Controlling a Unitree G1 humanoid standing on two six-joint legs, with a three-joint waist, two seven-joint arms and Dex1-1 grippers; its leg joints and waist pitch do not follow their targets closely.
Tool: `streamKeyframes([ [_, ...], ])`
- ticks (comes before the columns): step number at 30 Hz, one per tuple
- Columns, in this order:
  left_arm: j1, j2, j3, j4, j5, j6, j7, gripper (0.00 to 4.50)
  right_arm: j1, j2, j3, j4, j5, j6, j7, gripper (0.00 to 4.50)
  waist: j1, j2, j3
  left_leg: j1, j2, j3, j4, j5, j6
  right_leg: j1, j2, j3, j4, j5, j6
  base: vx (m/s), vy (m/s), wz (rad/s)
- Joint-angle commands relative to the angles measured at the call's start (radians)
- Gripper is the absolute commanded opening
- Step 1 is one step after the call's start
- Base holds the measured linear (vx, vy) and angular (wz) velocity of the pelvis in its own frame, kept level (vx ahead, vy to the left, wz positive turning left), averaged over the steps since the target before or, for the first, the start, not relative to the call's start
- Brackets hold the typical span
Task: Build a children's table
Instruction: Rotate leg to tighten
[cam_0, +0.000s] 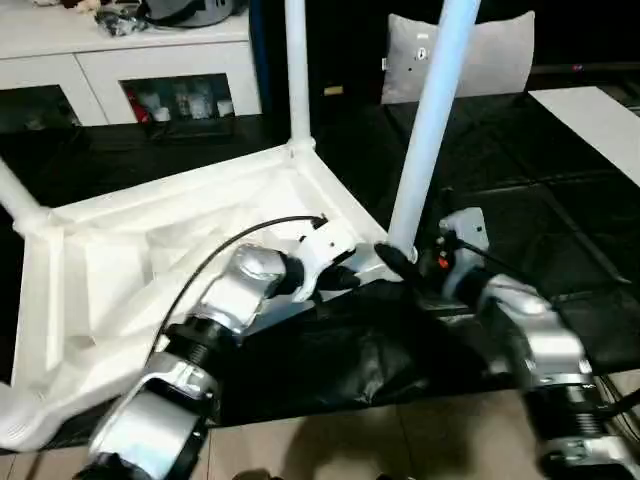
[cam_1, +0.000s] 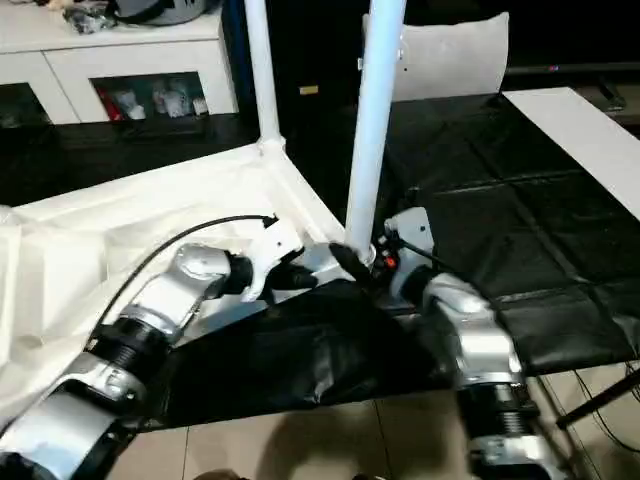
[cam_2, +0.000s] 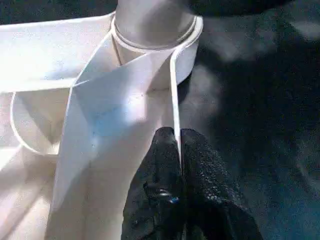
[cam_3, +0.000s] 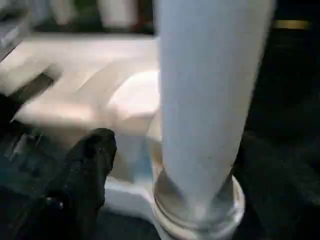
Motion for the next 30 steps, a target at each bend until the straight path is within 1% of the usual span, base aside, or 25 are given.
streamKeyframes([
  [1,-0.008,0.02,-0.031,-0.04,-0.005,-0.051,-0.077,0.0,0.006,-0.03,0.047,-0.031,-0.001,-0.037,0.127,4.39,0.008,-0.009,-0.08,0.001,0.054,-0.027,-0.061,-0.057,0.117,0.078,-0.092,0.083,-0.074,-0.248,-0.032,0.0,0.0,0.0],
  [2,-0.008,0.04,-0.042,-0.037,-0.007,-0.072,-0.123,0.0,0.01,-0.066,0.055,-0.036,0.013,-0.042,0.197,4.39,0.009,-0.011,-0.08,0.003,0.055,-0.027,-0.061,-0.063,0.119,0.077,-0.091,0.082,-0.076,-0.262,-0.027,0.0,0.0,0.0],
  [3,-0.008,0.04,-0.042,-0.037,-0.007,-0.072,-0.123,0.0,0.01,-0.066,0.055,-0.036,0.013,-0.042,0.197,4.39,0.012,-0.009,-0.079,0.004,0.057,-0.027,-0.061,-0.064,0.121,0.075,-0.089,0.082,-0.077,-0.27,-0.023,0.0,0.0,0.0],
  [4,-0.008,0.06,-0.056,-0.036,-0.009,-0.099,-0.17,0.0,0.014,-0.103,0.059,-0.045,0.041,-0.028,0.277,4.39,0.019,-0.012,-0.081,0.005,0.058,-0.027,-0.061,-0.062,0.124,0.075,-0.091,0.082,-0.076,-0.272,-0.025,0.0,0.0,0.0],
  [5,-0.01,0.076,-0.065,-0.034,-0.008,-0.112,-0.202,0.0,0.015,-0.119,0.062,-0.046,0.049,-0.028,0.315,4.39,0.022,-0.011,-0.082,0.005,0.06,-0.028,-0.06,-0.061,0.123,0.075,-0.091,0.082,-0.074,-0.27,-0.025,0.0,0.0,0.0],
  [6,-0.013,0.088,-0.073,-0.029,-0.004,-0.123,-0.228,0.0,0.014,-0.132,0.066,-0.043,0.052,-0.028,0.342,4.39,0.026,-0.017,-0.081,0.006,0.063,-0.026,-0.06,-0.059,0.127,0.072,-0.09,0.084,-0.074,-0.272,-0.025,0.0,0.0,0.0],
  [7,-0.015,0.118,-0.094,-0.018,0.0,-0.2,-0.293,0.0,0.012,-0.159,0.08,-0.037,0.059,-0.044,0.408,4.39,0.031,-0.014,-0.082,0.006,0.063,-0.027,-0.06,-0.057,0.125,0.072,-0.092,0.083,-0.071,-0.27,-0.029,0.0,0.0,0.0],
  [8,-0.016,0.133,-0.102,-0.017,-0.002,-0.218,-0.326,0.0,0.008,-0.169,0.086,-0.032,0.066,-0.042,0.44,4.39,0.035,-0.019,-0.083,0.005,0.062,-0.027,-0.06,-0.057,0.126,0.073,-0.092,0.083,-0.072,-0.274,-0.026,0.0,0.0,0.0],
  [9,-0.016,0.14,-0.105,-0.016,-0.004,-0.223,-0.344,0.0,0.006,-0.174,0.089,-0.03,0.07,-0.039,0.457,4.39,0.038,-0.016,-0.082,0.005,0.064,-0.027,-0.06,-0.055,0.127,0.071,-0.092,0.085,-0.069,-0.271,-0.028,0.0,0.0,0.0],
  [10,-0.017,0.158,-0.118,-0.018,-0.007,-0.253,-0.388,0.0,-0.002,-0.182,0.098,-0.018,0.082,-0.043,0.486,4.39,0.042,-0.015,-0.083,0.006,0.064,-0.027,-0.06,-0.053,0.124,0.07,-0.093,0.084,-0.069,-0.273,-0.03,0.0,0.0,0.0],
  [11,-0.017,0.162,-0.121,-0.019,-0.008,-0.263,-0.398,0.0,-0.004,-0.183,0.099,-0.016,0.083,-0.046,0.491,4.39,0.044,-0.015,-0.083,0.006,0.065,-0.027,-0.06,-0.051,0.123,0.07,-0.094,0.085,-0.07,-0.275,-0.03,0.0,0.0,0.0],
  [12,-0.017,0.17,-0.128,-0.021,-0.008,-0.273,-0.417,0.0,-0.009,-0.184,0.102,-0.009,0.083,-0.052,0.499,4.23,0.049,-0.018,-0.083,0.007,0.065,-0.026,-0.06,-0.048,0.12,0.069,-0.095,0.085,-0.07,-0.28,-0.031,0.0,0.0,0.0],
  [14,-0.012,0.188,-0.144,-0.031,-0.014,-0.289,-0.471,0.0,-0.02,-0.186,0.107,0.007,0.087,-0.053,0.532,4.06,0.054,-0.016,-0.082,0.011,0.068,-0.025,-0.061,-0.049,0.113,0.066,-0.095,0.086,-0.071,-0.29,-0.034,0.0,0.0,0.0],
  [16,-0.012,0.188,-0.144,-0.031,-0.014,-0.289,-0.471,0.0,-0.02,-0.186,0.107,0.007,0.087,-0.053,0.532,4.06,0.058,-0.015,-0.083,0.012,0.072,-0.027,-0.062,-0.049,0.107,0.065,-0.096,0.089,-0.066,-0.277,-0.042,0.0,0.0,0.0],
  [17,-0.008,0.206,-0.158,-0.04,-0.02,-0.313,-0.522,0.0,-0.031,-0.192,0.117,0.018,0.094,-0.04,0.575,3.86,0.059,-0.015,-0.083,0.013,0.073,-0.028,-0.062,-0.048,0.105,0.064,-0.096,0.089,-0.065,-0.268,-0.047,0.0,0.0,0.0],
  [18,-0.008,0.206,-0.158,-0.04,-0.02,-0.313,-0.522,0.0,-0.031,-0.192,0.117,0.018,0.094,-0.04,0.575,3.71,0.061,-0.016,-0.084,0.012,0.072,-0.028,-0.062,-0.049,0.105,0.066,-0.097,0.088,-0.064,-0.265,-0.049,0.0,0.0,0.0],
  [20,-0.015,0.21,-0.165,-0.026,-0.013,-0.353,-0.543,0.0,-0.036,-0.207,0.15,0.008,0.101,-0.008,0.645,3.62,0.063,-0.017,-0.085,0.009,0.069,-0.026,-0.061,-0.052,0.108,0.068,-0.097,0.089,-0.063,-0.262,-0.047,0.0,0.0,0.0],
  [22,-0.017,0.21,-0.165,-0.024,-0.012,-0.357,-0.546,0.0,-0.036,-0.208,0.156,0.006,0.102,-0.007,0.654,3.4,0.066,-0.017,-0.083,0.008,0.067,-0.025,-0.061,-0.052,0.106,0.068,-0.096,0.088,-0.066,-0.276,-0.038,0.0,0.0,0.0],
  [23,-0.016,0.21,-0.165,-0.024,-0.012,-0.359,-0.548,0.0,-0.035,-0.208,0.159,0.004,0.104,-0.005,0.658,3.4,0.068,-0.018,-0.083,0.009,0.066,-0.024,-0.061,-0.051,0.102,0.068,-0.095,0.087,-0.068,-0.288,-0.031,0.0,0.0,0.0],
  [24,-0.016,0.21,-0.165,-0.024,-0.012,-0.359,-0.549,0.0,-0.035,-0.208,0.159,0.003,0.105,-0.005,0.659,3.27,0.07,-0.02,-0.082,0.01,0.067,-0.024,-0.062,-0.051,0.099,0.067,-0.095,0.086,-0.07,-0.304,-0.026,0.0,0.0,0.0],
  [26,-0.016,0.21,-0.165,-0.024,-0.013,-0.36,-0.55,0.0,-0.034,-0.208,0.164,0.002,0.108,0.0,0.666,3.18,0.074,-0.02,-0.082,0.011,0.067,-0.024,-0.062,-0.053,0.097,0.067,-0.095,0.087,-0.072,-0.313,-0.019,0.0,0.0,0.0],
  [27,-0.016,0.21,-0.166,-0.025,-0.014,-0.362,-0.552,0.0,-0.033,-0.207,0.167,0.0,0.11,0.002,0.672,3.02,0.074,-0.019,-0.082,0.011,0.068,-0.025,-0.063,-0.05,0.095,0.066,-0.094,0.087,-0.07,-0.311,-0.017,0.0,0.0,0.0],
  [30,-0.017,0.209,-0.166,-0.023,-0.014,-0.368,-0.554,0.0,-0.035,-0.204,0.169,0.003,0.111,0.004,0.679,2.77,0.074,-0.02,-0.083,0.009,0.067,-0.025,-0.062,-0.048,0.096,0.067,-0.095,0.087,-0.07,-0.301,-0.016,0.0,0.0,0.0],
])
